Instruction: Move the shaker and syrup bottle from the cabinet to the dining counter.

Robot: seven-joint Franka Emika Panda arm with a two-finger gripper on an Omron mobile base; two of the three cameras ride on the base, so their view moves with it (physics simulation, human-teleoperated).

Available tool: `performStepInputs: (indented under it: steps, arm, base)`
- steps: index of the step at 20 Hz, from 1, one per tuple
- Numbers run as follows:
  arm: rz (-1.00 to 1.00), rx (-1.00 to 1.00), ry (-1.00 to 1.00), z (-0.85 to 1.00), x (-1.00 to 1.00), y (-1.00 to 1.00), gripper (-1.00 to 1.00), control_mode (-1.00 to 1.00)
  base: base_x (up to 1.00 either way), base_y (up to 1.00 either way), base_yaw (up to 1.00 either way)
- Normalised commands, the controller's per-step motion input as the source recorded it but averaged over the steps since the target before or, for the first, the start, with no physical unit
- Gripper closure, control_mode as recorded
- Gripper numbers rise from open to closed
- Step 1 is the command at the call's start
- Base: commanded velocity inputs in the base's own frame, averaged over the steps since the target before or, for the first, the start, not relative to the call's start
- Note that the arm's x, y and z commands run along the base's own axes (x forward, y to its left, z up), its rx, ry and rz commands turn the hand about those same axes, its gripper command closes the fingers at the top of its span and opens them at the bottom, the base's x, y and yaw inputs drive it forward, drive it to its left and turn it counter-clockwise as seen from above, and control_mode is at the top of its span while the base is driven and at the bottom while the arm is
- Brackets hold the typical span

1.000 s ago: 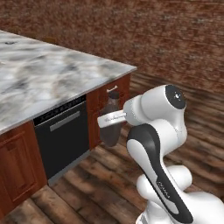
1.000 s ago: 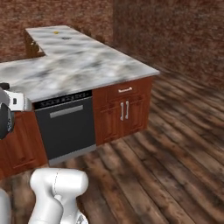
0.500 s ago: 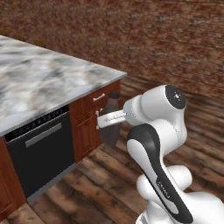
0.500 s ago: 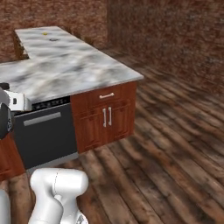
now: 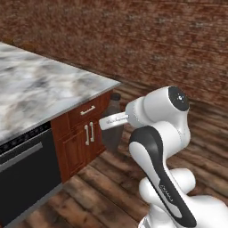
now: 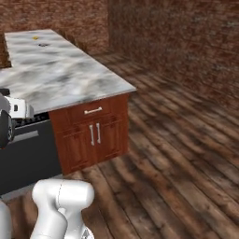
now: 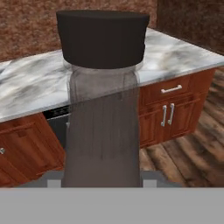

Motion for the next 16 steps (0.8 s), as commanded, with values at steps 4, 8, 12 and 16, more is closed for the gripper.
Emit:
performStepInputs:
  steps: [4,8,12,16]
  arm:
    - [0.00,0.00,0.00,0.00,0.00,0.00,1.00,1.00]
    - [0.00,0.00,0.00,0.00,0.00,0.00,1.00,1.00]
    - [0.00,0.00,0.00,0.00,0.00,0.00,1.00,1.00]
    - [0.00,0.00,0.00,0.00,0.00,0.00,1.00,1.00]
  base:
    - [0.84,-0.32,0.00]
    - [0.87,-0.32,0.00]
    - [0.89,-0.32,0.00]
    - [0.90,-0.32,0.00]
